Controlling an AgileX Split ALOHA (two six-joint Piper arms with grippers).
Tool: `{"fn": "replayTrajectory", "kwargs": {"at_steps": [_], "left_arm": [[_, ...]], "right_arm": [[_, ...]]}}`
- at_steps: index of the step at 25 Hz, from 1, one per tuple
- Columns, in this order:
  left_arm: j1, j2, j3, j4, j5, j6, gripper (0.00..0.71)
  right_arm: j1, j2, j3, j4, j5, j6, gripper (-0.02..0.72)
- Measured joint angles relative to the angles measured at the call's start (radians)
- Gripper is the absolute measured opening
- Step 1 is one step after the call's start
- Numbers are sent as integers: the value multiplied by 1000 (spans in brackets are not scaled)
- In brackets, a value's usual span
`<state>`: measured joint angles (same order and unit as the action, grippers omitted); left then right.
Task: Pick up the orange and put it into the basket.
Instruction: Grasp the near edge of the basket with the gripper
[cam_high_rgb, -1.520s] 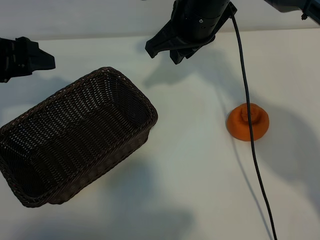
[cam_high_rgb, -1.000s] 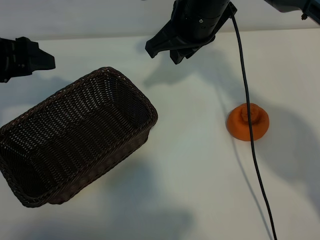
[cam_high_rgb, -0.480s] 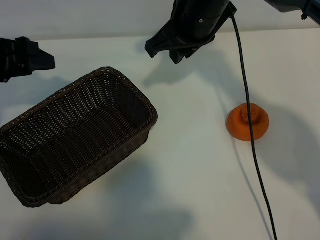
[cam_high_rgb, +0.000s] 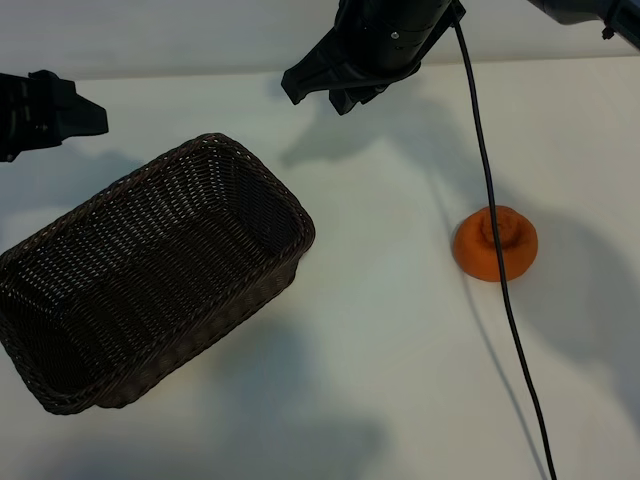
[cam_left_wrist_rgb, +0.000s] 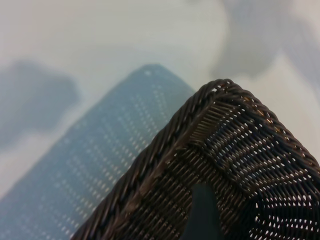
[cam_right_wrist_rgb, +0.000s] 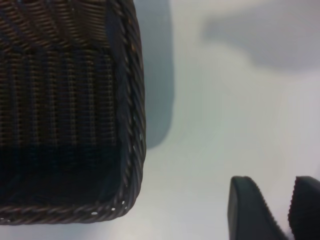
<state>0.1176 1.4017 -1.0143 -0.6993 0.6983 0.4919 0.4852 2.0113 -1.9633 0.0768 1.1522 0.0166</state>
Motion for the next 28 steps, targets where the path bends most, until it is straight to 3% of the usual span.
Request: {"fn": "replayTrajectory", "kwargs": {"at_steps": [6, 11, 15, 22, 28], "left_arm": [[0, 0, 0, 0, 29, -11, 588], [0, 0, 0, 2, 134, -57, 588], [0, -3, 1, 69, 216, -130, 588], [0, -158, 109, 220, 173, -305, 588], [0, -383, 292, 303, 92, -481, 588]], "right_arm": [[0, 0, 0, 4, -4, -1, 241], [0, 3, 0, -29, 4, -29, 246], [0, 19, 0, -33, 22, -68, 314], [0, 57, 0, -35, 27, -85, 504], [0, 69, 0, -48, 11, -86, 540]]}}
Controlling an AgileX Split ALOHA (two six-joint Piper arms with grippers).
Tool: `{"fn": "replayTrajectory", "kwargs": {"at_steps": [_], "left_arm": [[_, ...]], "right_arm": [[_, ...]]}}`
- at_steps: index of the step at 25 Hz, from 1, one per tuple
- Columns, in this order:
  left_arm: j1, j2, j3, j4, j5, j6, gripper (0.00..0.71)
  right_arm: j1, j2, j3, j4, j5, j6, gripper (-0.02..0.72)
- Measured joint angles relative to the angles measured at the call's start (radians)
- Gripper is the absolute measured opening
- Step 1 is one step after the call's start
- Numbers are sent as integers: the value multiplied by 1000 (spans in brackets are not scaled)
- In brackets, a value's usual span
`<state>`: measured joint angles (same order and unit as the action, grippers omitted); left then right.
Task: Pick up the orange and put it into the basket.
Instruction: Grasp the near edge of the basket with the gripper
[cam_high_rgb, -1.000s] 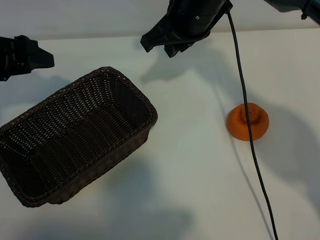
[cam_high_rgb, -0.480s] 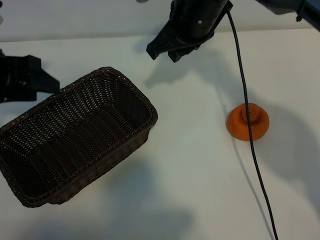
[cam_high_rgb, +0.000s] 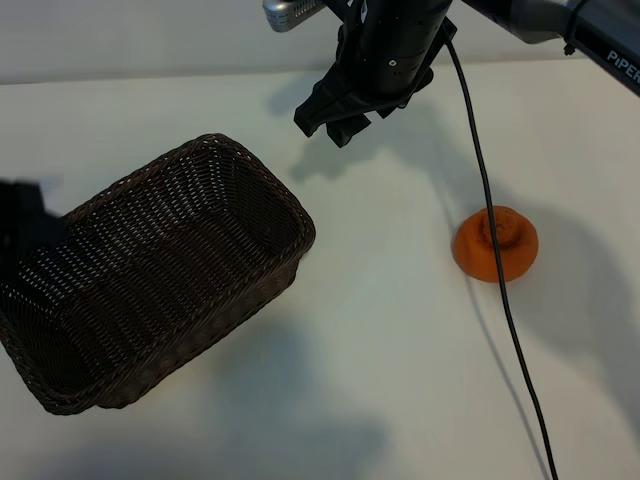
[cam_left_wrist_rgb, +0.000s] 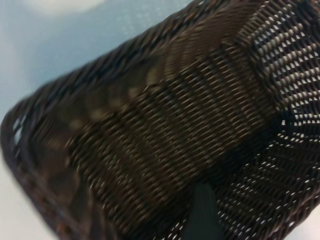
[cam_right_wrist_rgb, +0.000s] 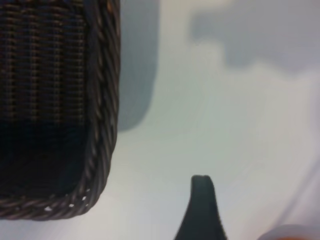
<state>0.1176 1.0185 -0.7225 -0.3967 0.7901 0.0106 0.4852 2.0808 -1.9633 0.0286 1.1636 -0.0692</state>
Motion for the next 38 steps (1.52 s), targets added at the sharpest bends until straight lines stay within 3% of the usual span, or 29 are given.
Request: {"fn": "replayTrajectory", "kwargs": {"at_steps": [10, 19, 31, 38], "left_arm": [[0, -230, 206, 387, -6, -423, 588], [0, -211, 316, 397, -144, -487, 588], [0, 80, 322, 397, -300, -492, 588], [0, 171, 322, 370, -365, -450, 588]], "right_arm": [[0, 0, 0, -11, -11, 1, 543], [0, 0, 0, -12, -11, 1, 543], [0, 0, 0, -9, -8, -3, 544], [0, 0, 0, -7, 0, -4, 544]]}}
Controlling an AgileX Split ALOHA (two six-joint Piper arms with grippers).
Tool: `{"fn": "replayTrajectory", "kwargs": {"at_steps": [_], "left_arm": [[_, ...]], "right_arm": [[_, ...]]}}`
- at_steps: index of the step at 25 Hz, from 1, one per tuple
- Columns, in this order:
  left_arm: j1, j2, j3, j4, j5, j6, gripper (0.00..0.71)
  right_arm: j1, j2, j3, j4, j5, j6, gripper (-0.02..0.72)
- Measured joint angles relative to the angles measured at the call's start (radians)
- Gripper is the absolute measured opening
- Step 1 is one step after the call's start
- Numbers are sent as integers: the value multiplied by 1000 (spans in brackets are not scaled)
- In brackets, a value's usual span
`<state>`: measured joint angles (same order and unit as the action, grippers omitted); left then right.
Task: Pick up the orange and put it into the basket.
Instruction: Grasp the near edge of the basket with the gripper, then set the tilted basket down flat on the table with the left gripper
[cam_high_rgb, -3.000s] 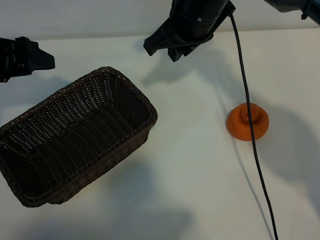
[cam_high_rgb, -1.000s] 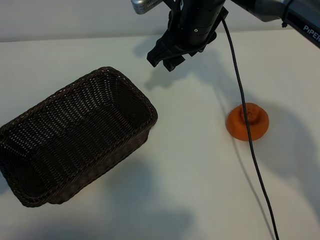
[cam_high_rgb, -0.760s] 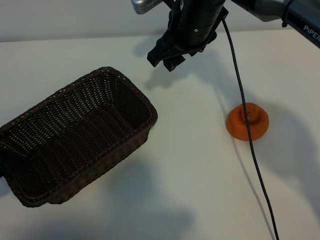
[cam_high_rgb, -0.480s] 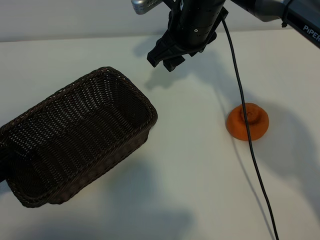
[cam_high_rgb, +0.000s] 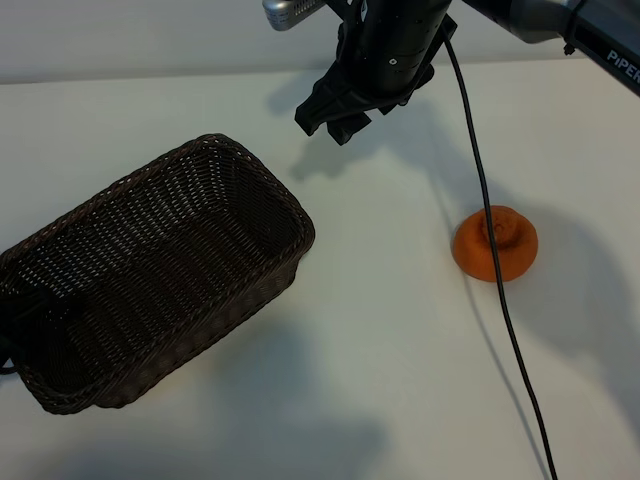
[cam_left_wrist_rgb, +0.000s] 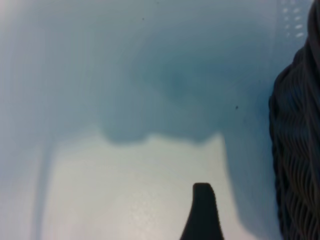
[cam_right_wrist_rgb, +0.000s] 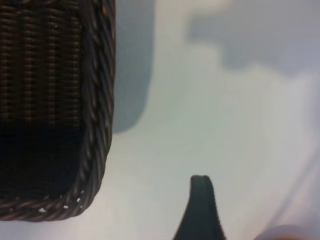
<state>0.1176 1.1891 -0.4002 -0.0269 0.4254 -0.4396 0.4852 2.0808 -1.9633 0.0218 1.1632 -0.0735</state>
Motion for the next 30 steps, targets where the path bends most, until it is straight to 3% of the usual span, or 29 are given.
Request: {"fn": "replayTrajectory", "kwargs": {"at_steps": [4, 15, 18, 21, 23, 30], "left_arm": [[0, 29, 0, -47, -33, 40, 579], [0, 103, 1, -178, -54, 186, 470], [0, 119, 2, -207, -64, 218, 383], [0, 130, 3, -218, -72, 220, 223], [0, 129, 3, -236, -91, 221, 158], [0, 129, 3, -278, -87, 297, 157]], "right_arm": [[0, 0, 0, 0, 7, -2, 544], [0, 0, 0, 7, 16, -3, 544], [0, 0, 0, 26, 25, -4, 544], [0, 0, 0, 27, 33, -4, 542], [0, 0, 0, 28, 35, -4, 538], [0, 0, 0, 33, 39, -3, 530]]}}
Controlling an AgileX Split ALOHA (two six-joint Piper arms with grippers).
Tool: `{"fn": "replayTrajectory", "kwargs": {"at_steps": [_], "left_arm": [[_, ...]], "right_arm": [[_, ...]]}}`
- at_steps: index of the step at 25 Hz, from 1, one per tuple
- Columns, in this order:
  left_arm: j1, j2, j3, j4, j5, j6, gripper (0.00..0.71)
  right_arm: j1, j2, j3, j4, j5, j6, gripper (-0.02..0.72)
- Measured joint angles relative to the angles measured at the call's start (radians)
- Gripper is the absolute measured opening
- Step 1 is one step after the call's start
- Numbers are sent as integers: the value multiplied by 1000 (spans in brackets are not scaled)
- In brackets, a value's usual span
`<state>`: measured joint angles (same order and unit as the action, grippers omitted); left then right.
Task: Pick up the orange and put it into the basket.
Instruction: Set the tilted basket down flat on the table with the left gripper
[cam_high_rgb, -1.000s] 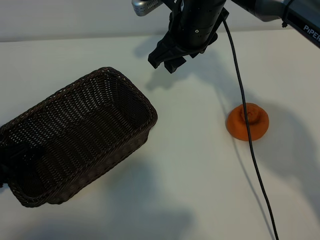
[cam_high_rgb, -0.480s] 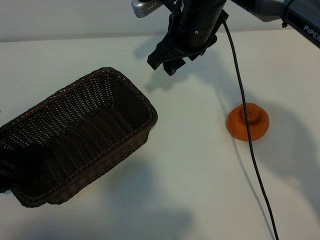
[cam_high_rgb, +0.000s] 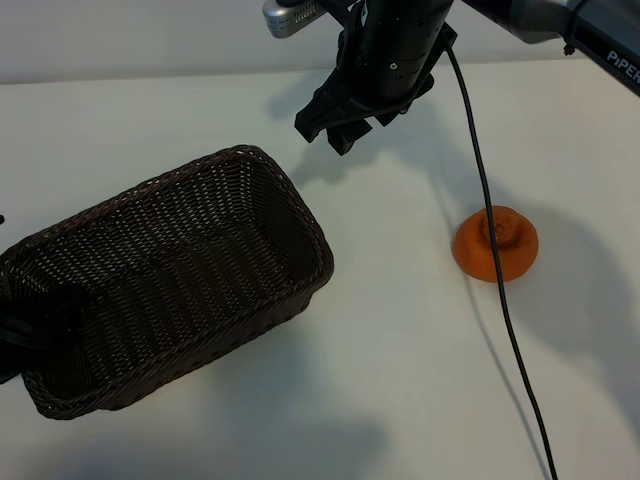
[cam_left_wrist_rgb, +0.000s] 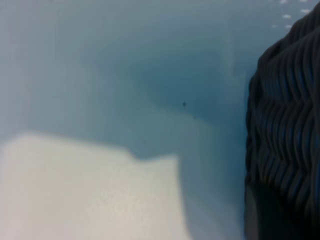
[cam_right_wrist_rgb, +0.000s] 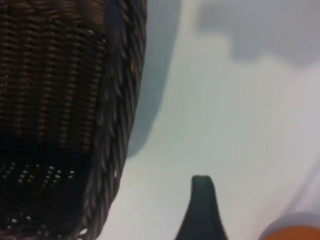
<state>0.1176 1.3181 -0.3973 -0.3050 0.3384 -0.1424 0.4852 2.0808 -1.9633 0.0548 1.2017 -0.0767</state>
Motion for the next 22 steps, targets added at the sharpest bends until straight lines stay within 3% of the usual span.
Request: {"fn": "replayTrajectory", "kwargs": {"at_steps": [11, 22], "left_arm": [[0, -31, -2, -212, 32, 296, 155], [0, -43, -137, -173, 193, 372, 155]], "right_arm": [[0, 0, 0, 1, 1, 0, 528], [0, 0, 0, 1, 2, 1, 528]]}}
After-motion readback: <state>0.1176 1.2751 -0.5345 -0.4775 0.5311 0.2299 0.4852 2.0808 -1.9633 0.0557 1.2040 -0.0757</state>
